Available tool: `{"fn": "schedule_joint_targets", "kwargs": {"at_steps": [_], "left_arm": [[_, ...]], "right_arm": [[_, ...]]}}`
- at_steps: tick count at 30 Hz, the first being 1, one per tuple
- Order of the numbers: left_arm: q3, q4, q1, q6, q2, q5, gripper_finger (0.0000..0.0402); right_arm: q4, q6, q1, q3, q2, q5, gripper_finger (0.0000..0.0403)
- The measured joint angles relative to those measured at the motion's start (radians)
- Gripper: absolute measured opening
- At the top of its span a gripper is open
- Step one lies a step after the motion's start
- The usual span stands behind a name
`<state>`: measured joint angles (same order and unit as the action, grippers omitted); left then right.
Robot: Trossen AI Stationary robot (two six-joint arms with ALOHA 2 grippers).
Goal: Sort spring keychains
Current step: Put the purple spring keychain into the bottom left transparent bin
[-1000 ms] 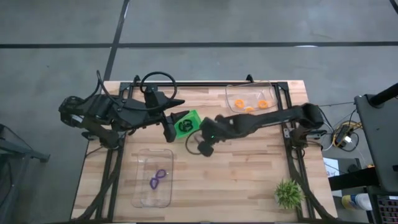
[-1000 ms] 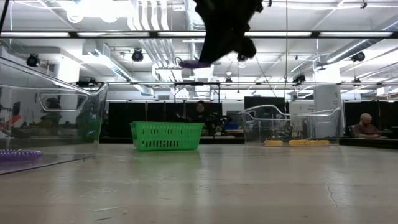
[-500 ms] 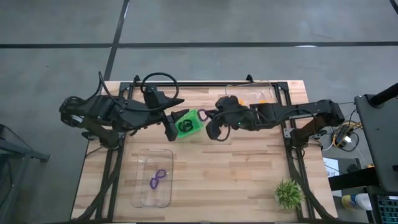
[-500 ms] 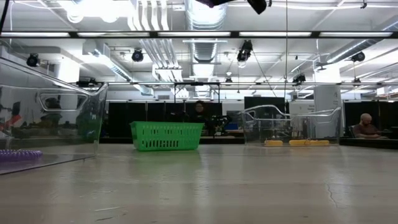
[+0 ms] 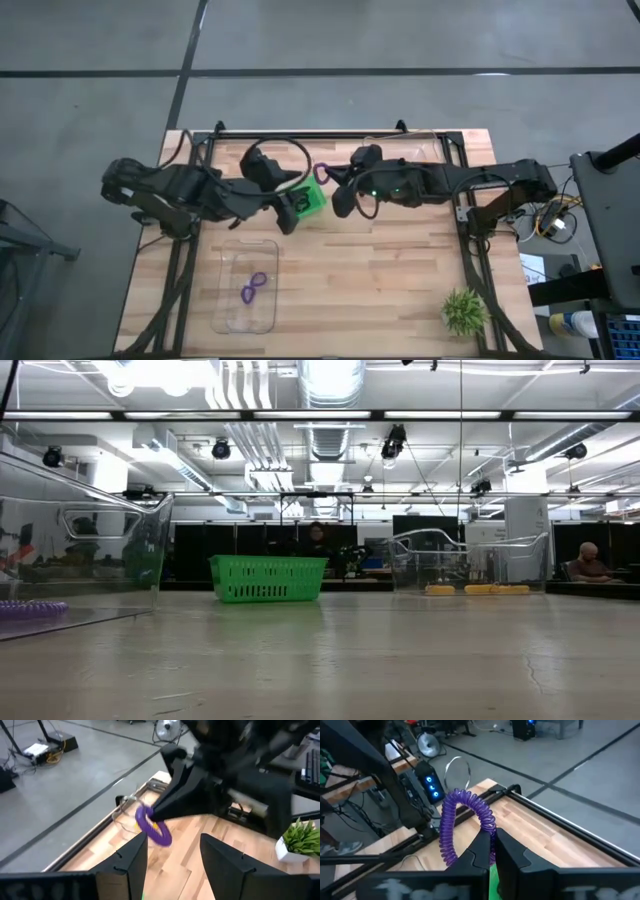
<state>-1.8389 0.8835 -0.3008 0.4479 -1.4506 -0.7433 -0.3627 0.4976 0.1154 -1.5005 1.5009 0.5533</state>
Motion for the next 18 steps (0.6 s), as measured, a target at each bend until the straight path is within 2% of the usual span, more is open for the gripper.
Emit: {"fn": "schedule_joint_targets", "kwargs": {"at_steps": [8,12,18], "left_arm": [[0.057,-0.002,0.010,0.130,0.000,-0.017,0.0174],[0.077,-0.024,0.023,0.142,0.000,-0.019,0.0174],[0.074,-0.079,0.028,0.151,0.000,-0.019,0.0174]], "right_arm": [[0.093,-0.083,0.018,0.000,-0.008,0.000,0.0008],[0.146,-0.116,0.030,0.000,-0.009,-0.002,0.0008],[0.134,-0.117,0.031,0.000,-0.009,-0.002,0.0008]]}}
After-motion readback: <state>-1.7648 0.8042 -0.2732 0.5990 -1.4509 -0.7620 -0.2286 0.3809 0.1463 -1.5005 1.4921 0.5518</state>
